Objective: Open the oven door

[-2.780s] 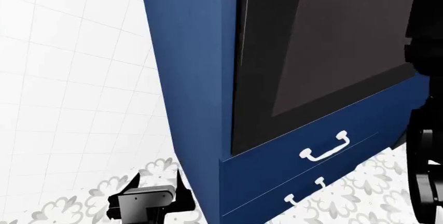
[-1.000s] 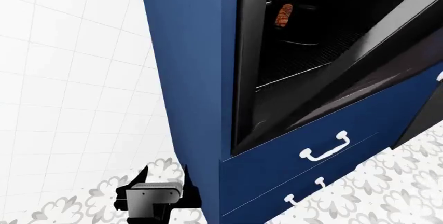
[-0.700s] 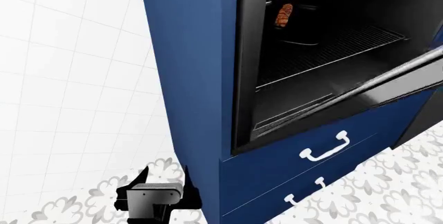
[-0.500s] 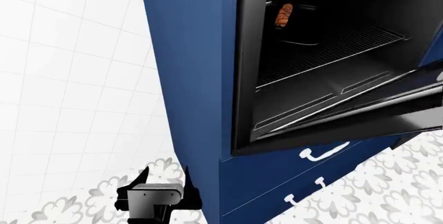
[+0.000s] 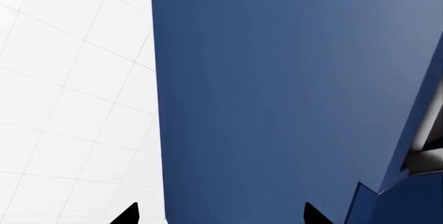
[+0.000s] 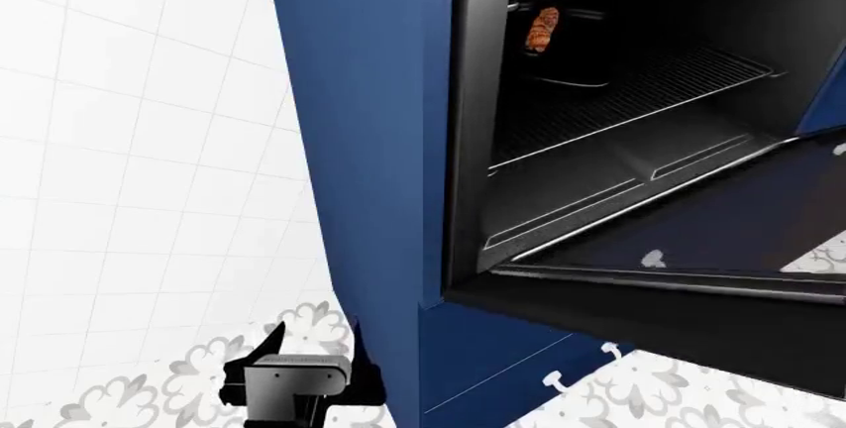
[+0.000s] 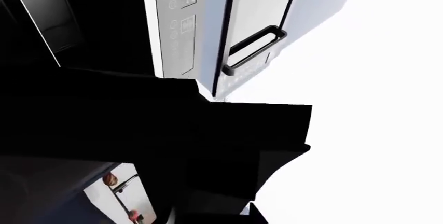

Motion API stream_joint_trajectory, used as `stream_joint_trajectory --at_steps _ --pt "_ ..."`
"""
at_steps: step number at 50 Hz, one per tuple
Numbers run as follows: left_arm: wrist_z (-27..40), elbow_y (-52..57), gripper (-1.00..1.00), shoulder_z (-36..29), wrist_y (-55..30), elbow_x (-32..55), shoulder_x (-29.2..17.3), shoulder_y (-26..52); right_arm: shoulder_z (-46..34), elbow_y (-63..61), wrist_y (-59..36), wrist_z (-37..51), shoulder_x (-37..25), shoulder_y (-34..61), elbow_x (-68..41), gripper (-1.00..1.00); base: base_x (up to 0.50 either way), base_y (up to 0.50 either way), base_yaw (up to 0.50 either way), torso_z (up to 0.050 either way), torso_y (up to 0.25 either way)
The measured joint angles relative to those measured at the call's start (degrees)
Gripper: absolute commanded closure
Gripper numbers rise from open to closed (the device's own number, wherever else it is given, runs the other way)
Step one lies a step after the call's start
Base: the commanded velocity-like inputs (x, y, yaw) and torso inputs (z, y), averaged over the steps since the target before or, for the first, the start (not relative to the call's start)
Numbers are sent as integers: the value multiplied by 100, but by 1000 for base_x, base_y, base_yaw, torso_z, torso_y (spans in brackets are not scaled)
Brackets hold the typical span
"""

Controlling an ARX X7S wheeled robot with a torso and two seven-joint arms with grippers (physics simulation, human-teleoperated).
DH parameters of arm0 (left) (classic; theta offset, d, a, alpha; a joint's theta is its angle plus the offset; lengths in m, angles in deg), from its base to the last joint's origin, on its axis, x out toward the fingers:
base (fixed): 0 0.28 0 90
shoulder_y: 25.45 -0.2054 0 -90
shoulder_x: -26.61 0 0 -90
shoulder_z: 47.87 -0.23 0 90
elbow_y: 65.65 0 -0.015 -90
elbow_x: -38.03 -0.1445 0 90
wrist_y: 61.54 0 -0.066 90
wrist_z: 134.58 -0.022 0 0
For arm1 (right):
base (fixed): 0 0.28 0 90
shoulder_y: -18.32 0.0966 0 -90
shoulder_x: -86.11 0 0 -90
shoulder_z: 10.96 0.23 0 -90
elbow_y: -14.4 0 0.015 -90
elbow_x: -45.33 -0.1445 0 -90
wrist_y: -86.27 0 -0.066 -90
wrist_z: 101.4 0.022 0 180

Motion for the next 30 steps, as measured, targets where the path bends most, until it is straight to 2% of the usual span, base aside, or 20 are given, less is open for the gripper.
stream_joint_trajectory --at_steps 6,12,30 --pt "-12 -16 -100 -13 10 7 -15 -10 -438 202 127 1405 0 -1176 54 100 3 5 5 0 0" --pt "-20 -31 -100 -19 11 20 -30 -14 -878 384 248 2404 0 -1900 81 100 3 5 5 0 0" --pt "-20 -66 -100 -39 11 47 -55 -21 -1678 915 725 3908 0 -2659 125 100 2 6 4 0 0"
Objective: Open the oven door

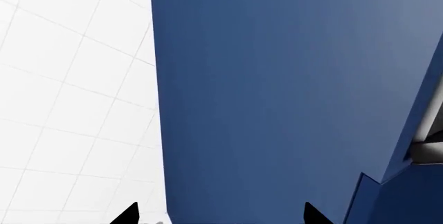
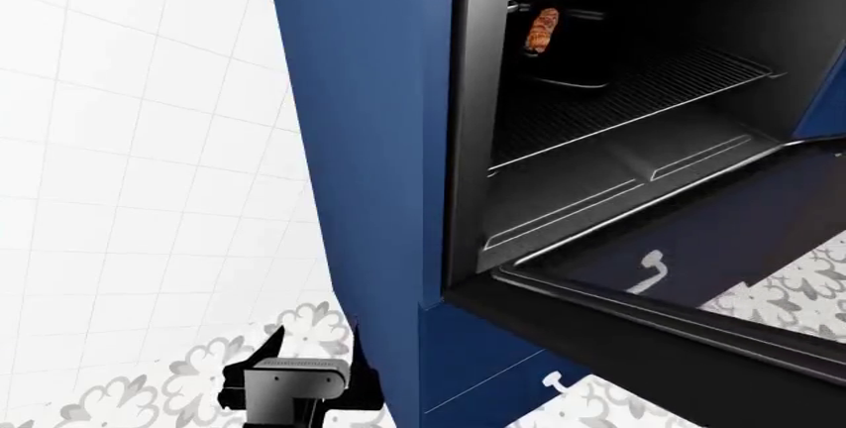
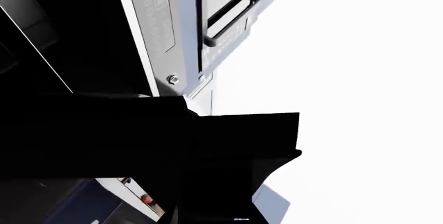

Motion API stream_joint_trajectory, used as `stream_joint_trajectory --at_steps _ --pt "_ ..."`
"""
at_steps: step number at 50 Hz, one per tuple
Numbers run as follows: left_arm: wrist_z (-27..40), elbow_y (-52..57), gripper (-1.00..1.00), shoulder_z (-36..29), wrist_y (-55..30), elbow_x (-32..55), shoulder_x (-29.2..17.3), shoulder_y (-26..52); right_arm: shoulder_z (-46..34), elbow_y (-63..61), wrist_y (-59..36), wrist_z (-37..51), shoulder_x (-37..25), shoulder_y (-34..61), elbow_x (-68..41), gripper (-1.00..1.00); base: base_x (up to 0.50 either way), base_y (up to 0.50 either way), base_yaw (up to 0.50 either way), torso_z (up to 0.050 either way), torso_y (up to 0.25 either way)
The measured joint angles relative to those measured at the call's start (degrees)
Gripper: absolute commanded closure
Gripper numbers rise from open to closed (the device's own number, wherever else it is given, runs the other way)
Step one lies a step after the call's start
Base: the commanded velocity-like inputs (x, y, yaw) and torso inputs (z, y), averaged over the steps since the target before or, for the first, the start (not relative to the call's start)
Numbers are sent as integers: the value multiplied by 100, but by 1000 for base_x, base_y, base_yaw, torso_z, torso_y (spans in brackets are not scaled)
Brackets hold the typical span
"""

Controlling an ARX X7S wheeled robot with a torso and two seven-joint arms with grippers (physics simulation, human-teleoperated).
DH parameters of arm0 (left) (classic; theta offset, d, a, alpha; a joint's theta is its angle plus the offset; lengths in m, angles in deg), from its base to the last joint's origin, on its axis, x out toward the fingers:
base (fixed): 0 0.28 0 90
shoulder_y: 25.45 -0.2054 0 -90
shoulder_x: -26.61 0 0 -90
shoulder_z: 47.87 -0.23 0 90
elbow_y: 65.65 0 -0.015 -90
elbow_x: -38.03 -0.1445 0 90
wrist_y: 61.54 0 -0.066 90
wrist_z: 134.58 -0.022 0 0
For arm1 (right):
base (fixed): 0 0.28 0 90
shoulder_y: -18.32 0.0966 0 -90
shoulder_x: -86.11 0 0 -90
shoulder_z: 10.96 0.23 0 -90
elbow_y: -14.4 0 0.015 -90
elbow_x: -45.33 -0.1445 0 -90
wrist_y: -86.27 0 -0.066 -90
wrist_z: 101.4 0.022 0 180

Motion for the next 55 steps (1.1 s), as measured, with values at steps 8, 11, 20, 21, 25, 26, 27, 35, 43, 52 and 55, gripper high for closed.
stream_joint_trajectory --at_steps 8,11,20,21,25,26,27,35,43,52,55 --pt "-3 -28 -100 -11 9 4 -8 0 -220 243 260 425 0 -88 38 100 3 6 5 -3 0" --pt "-7 -39 -100 -15 14 7 -13 -1 -295 340 356 579 0 -106 67 100 4 7 4 0 0" --pt "-15 -69 -100 -25 31 15 -25 -1 -539 733 691 1136 0 -137 236 100 2 6 5 0 0" --pt "-16 -73 -100 -26 34 15 -26 -1 -565 783 733 1201 0 -138 257 100 3 6 6 0 0" --pt "-20 -88 -100 -31 46 15 -30 -2 -654 986 889 1451 0 -145 346 100 3 6 5 0 0" --pt "-21 -91 -100 -32 49 16 -31 -3 -673 1034 924 1512 0 -146 370 100 3 6 0 0 0" --pt "-21 -94 -100 -33 52 16 -32 -3 -691 1082 957 1571 0 -147 396 100 0 0 8 0 0" --pt "-8 -85 -100 -40 56 21 -44 -13 -848 1474 1218 2047 0 -152 586 100 3 6 5 -1 0" --pt "4 -91 -100 -48 64 19 -52 -20 -981 1909 1499 2494 0 -150 758 100 3 6 6 -1 0" --pt "4 -128 -100 -51 85 22 -73 -33 -1118 2400 1751 3044 0 -144 1041 100 4 2 3 0 0" --pt "4 -142 -100 -50 92 24 -84 -40 -1175 2571 1813 3248 0 -145 1143 100 1 2 2 -3 0"
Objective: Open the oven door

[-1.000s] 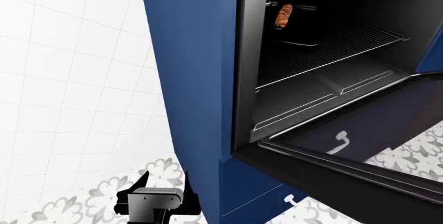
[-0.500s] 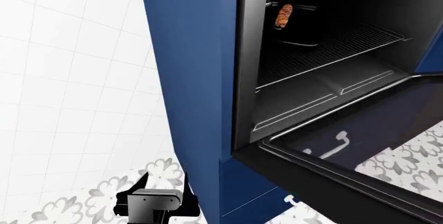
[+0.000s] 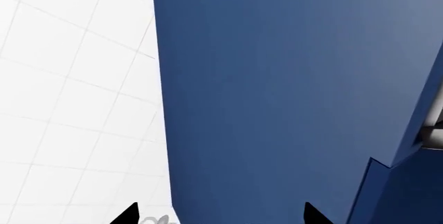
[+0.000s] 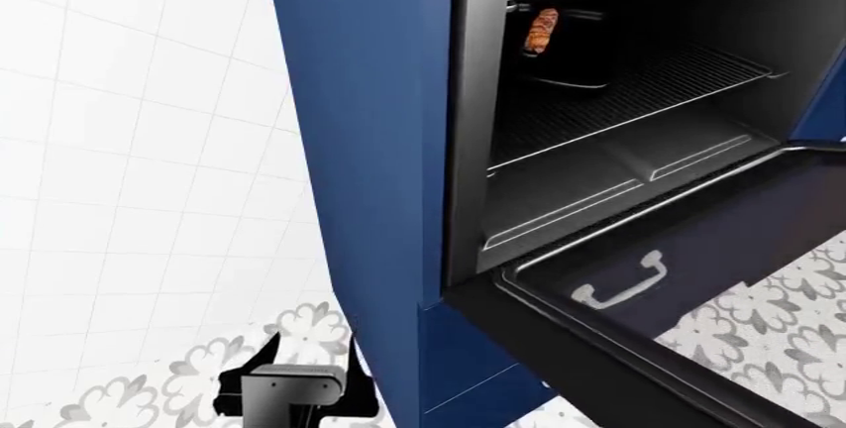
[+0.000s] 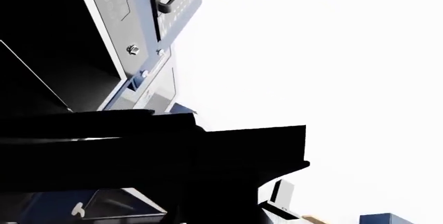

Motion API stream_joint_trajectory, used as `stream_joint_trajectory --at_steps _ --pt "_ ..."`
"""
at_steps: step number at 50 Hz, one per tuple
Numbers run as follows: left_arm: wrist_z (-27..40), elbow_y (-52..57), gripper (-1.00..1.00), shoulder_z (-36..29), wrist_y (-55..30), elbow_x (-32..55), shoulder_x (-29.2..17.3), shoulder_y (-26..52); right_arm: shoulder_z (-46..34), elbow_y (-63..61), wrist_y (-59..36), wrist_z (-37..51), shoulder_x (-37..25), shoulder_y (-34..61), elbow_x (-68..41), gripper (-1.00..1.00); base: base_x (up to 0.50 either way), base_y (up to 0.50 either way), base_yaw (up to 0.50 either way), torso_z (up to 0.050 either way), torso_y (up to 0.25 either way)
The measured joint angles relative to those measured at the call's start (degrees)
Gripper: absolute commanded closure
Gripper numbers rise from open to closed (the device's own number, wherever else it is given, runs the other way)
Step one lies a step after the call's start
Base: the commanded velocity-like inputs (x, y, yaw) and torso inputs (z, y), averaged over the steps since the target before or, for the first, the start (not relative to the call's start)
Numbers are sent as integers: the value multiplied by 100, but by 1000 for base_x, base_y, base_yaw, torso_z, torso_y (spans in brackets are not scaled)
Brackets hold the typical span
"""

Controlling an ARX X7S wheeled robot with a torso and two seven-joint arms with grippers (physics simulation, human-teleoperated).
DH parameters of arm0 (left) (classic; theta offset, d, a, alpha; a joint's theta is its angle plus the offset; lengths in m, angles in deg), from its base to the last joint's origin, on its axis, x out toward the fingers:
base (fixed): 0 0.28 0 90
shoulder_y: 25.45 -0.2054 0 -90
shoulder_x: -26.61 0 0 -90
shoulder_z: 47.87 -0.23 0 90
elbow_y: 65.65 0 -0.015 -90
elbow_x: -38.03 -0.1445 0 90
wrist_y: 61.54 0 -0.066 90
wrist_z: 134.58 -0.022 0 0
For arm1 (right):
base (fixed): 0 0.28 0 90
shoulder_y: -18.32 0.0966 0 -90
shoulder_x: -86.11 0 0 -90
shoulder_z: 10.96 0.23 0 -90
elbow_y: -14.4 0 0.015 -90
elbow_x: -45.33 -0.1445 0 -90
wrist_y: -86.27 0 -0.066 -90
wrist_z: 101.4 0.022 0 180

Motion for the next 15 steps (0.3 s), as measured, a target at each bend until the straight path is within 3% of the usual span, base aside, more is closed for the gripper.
stream_joint_trajectory --at_steps 15 --pt "1 -62 -100 4 17 14 -37 -13 -343 551 19 745 -8 -18 319 100 0 0 0 -1 0"
